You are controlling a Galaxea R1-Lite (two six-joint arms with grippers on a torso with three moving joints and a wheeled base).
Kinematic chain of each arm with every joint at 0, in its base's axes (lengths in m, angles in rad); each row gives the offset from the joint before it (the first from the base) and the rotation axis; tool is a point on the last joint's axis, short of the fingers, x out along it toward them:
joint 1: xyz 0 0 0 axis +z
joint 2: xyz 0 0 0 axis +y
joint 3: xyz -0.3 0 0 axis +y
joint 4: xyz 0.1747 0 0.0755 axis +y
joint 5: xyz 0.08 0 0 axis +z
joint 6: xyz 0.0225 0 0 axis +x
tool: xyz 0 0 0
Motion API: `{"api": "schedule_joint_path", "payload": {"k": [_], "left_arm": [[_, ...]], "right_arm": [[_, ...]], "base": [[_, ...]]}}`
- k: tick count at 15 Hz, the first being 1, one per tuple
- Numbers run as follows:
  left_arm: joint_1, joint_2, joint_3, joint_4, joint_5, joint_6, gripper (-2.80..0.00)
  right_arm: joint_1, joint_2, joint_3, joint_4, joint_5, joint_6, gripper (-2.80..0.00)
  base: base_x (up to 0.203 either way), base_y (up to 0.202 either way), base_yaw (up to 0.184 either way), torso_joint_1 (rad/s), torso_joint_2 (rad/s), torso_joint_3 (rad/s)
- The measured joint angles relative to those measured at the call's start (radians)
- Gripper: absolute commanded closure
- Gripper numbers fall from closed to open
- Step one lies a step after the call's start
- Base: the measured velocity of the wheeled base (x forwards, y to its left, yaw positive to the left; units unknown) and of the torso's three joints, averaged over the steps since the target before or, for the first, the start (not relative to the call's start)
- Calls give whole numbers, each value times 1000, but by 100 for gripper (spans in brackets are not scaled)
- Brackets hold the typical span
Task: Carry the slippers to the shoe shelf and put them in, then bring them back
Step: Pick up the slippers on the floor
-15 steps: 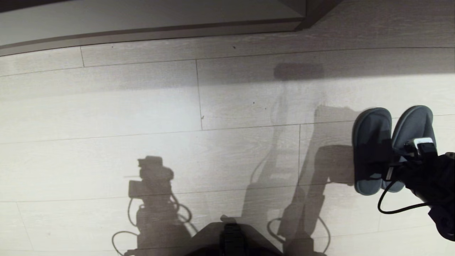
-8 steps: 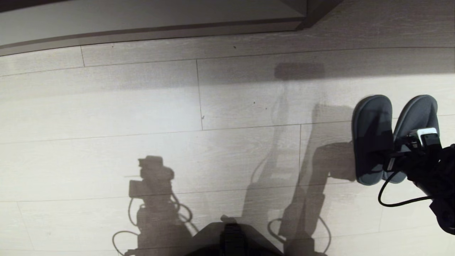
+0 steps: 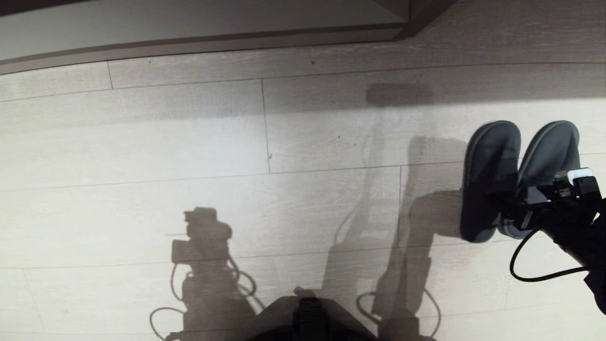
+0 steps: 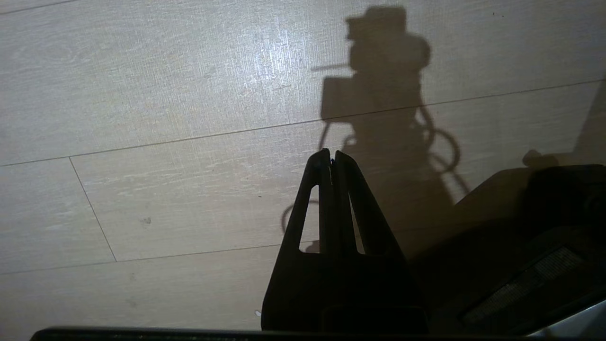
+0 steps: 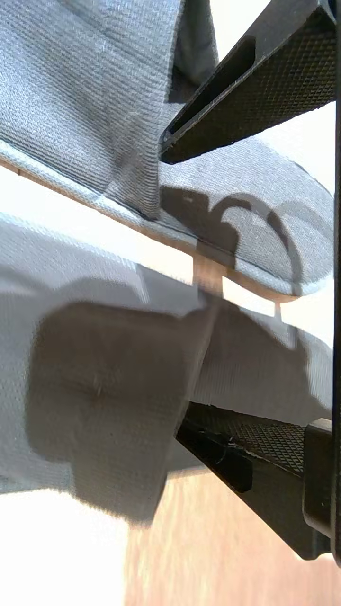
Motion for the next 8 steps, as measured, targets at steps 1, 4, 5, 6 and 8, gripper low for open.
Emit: {"api": "schedule_joint_path", "payload": {"k": [1, 4, 5, 6, 8], "left_arm": [[0, 0, 0, 0, 0, 0, 0], [0, 0, 0, 0, 2, -2, 0], [0, 0, 0, 0, 2, -2, 0], [0, 0, 0, 0, 2, 0, 0], [0, 0, 0, 0, 2, 5, 0]], "right_arm": [[0, -11, 10, 0, 1, 1, -280], [-2, -26, 30, 0, -4, 0, -280], [-4, -27, 35, 0, -6, 0, -280], [-6, -26, 41, 0, -7, -1, -280], [-19, -15, 46, 0, -9, -5, -280]], "base": [[0, 0, 0, 0, 0, 0], [0, 0, 0, 0, 0, 0], [0, 0, 0, 0, 0, 0], [0, 0, 0, 0, 0, 0], [0, 0, 0, 0, 0, 0]]}}
